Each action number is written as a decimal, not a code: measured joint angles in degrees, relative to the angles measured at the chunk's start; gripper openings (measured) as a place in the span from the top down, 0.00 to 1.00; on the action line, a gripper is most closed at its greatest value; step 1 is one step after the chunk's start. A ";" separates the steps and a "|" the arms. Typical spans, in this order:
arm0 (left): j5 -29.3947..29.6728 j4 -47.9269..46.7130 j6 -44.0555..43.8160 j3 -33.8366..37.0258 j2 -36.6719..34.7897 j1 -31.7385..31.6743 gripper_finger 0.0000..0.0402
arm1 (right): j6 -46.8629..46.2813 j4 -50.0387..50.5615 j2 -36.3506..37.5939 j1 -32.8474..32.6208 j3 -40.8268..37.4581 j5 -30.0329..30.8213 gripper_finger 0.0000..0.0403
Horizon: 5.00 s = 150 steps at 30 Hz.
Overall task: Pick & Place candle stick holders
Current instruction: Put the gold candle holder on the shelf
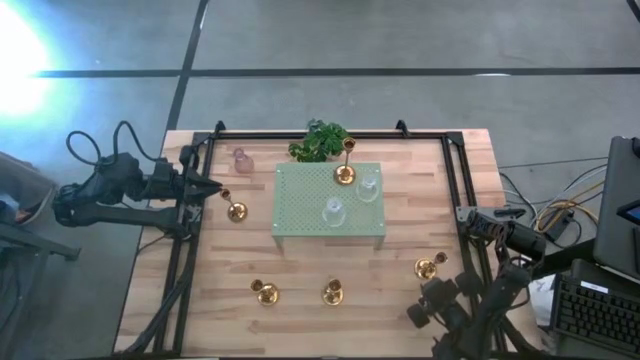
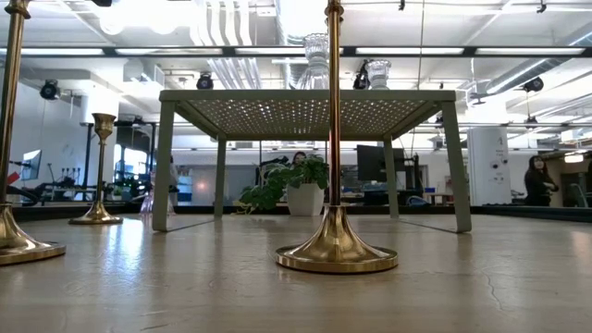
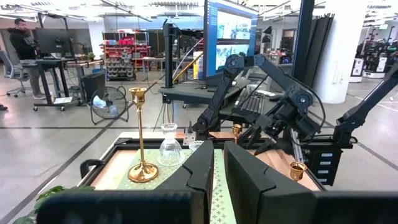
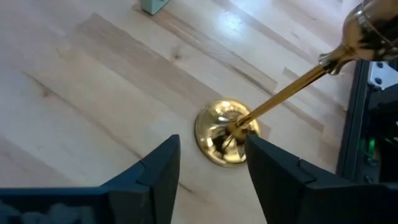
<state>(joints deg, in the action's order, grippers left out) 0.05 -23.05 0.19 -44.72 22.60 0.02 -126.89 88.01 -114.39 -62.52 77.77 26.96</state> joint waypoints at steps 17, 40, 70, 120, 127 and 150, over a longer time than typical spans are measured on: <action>-0.01 0.00 0.00 -0.01 -0.01 0.00 0.89 | 0.05 -3.81 0.00 3.23 -6.36 1.25 0.73; -0.01 0.00 -0.02 0.01 -0.01 0.01 0.89 | 0.36 -4.48 1.98 3.30 -4.28 0.50 0.97; -0.01 0.00 0.00 -0.01 -0.01 0.01 0.89 | 1.32 -8.76 6.16 7.19 -15.53 -1.33 0.44; -0.01 0.00 0.00 0.00 0.01 0.01 0.89 | 3.86 1.65 20.89 7.19 -11.41 14.25 0.98; -0.01 0.00 0.00 0.01 -0.01 0.00 0.89 | 10.30 1.56 30.28 8.04 -11.62 22.11 0.98; -0.01 0.00 0.00 -0.01 0.00 0.00 0.89 | 58.70 -25.79 45.03 22.02 -11.62 28.36 0.98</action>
<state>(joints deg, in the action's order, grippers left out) 0.03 -23.05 0.19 -44.73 22.61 0.03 -68.19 62.22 -69.36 -40.50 66.15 55.32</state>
